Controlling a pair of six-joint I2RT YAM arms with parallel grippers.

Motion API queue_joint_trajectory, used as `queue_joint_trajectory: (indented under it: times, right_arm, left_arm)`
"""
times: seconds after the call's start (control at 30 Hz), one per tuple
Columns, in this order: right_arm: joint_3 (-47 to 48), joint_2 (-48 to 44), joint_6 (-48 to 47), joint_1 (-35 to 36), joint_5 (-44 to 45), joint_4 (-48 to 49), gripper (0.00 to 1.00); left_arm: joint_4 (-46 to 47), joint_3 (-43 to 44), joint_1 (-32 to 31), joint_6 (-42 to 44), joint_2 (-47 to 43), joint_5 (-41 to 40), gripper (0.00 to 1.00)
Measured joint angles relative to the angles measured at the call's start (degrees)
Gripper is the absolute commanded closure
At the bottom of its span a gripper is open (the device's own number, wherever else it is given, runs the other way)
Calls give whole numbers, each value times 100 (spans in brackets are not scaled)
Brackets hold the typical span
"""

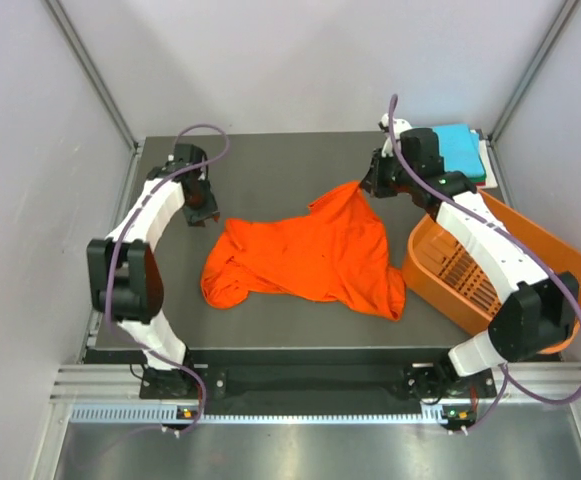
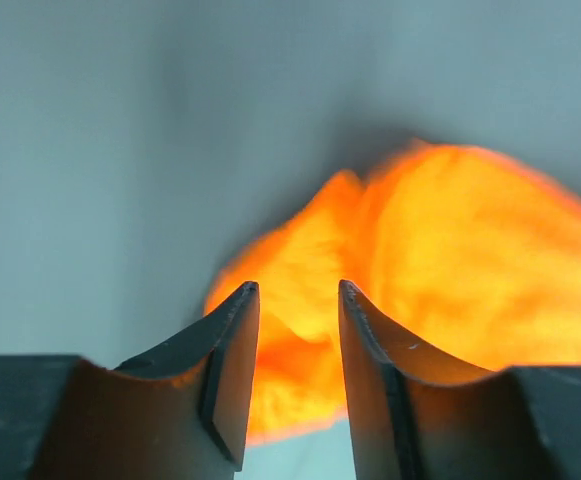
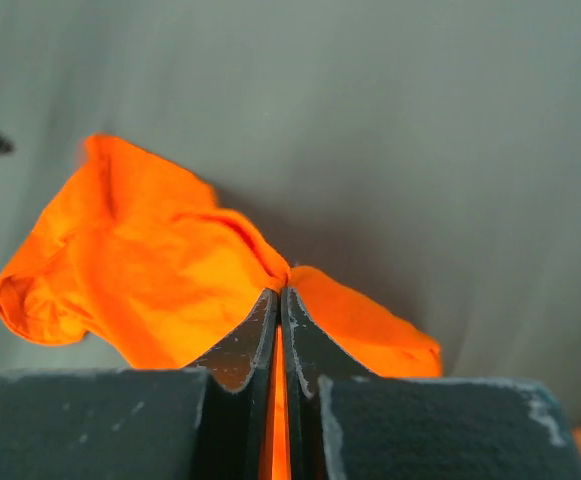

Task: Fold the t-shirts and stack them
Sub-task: Flatten the tshirt out

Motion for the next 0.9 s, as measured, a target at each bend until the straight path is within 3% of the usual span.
queue_joint_trajectory:
  times: [0.07,0.17,0.37,0.7,0.9]
  right_arm:
    - [-22,162,55,0,-151,151,100]
    - [-20,181,81,0,-271,282,100]
    - [-20,177,72,0,-304,428,100]
    - [-79,94,-28,0,-308,463,100]
    - [-101,17,-33,0,-319,468,100]
  left_arm:
    - [28,413,-72,55,431,-328,57]
    - [76,529,-400,223,398,-828,57]
    - [890,-444,-1803,363,-601,-800,57]
    - [1344,-885,-2105,479,308,-1121,56]
    - [1738,-883,-2323,925,409,-1231,53]
